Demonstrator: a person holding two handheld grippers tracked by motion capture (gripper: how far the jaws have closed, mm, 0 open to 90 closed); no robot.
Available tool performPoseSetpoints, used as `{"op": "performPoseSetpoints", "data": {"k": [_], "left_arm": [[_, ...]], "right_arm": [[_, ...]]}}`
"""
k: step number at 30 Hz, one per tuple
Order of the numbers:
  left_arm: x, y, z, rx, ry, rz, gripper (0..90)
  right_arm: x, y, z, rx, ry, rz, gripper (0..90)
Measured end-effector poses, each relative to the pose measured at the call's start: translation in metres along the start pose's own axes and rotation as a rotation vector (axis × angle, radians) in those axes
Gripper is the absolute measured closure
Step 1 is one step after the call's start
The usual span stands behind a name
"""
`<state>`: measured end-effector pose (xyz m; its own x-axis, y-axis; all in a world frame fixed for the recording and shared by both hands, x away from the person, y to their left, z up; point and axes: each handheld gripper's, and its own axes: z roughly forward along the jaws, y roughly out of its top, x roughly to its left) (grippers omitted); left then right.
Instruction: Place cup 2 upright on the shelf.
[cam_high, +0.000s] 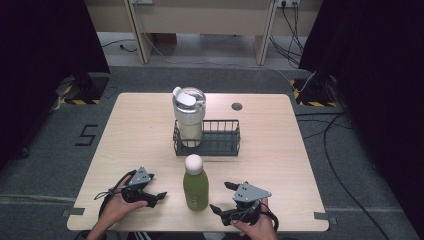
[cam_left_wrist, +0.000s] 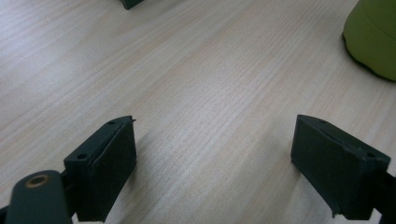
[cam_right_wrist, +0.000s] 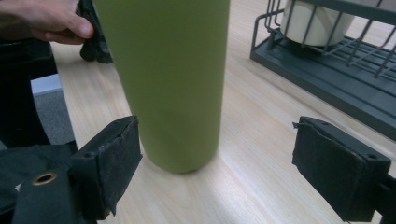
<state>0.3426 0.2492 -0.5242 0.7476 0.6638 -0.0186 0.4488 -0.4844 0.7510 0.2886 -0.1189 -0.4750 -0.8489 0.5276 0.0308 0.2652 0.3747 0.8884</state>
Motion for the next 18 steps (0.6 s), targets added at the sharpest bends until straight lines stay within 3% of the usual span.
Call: {"op": "performPoseSetpoints", "data": {"k": [18], "left_arm": [[0.000, 0.000, 0.000, 0.000, 0.000, 0.000, 13.4]], "right_arm": [[0.013, 0.008, 0.012, -0.036, 0.078, -0.028, 15.3]]}}
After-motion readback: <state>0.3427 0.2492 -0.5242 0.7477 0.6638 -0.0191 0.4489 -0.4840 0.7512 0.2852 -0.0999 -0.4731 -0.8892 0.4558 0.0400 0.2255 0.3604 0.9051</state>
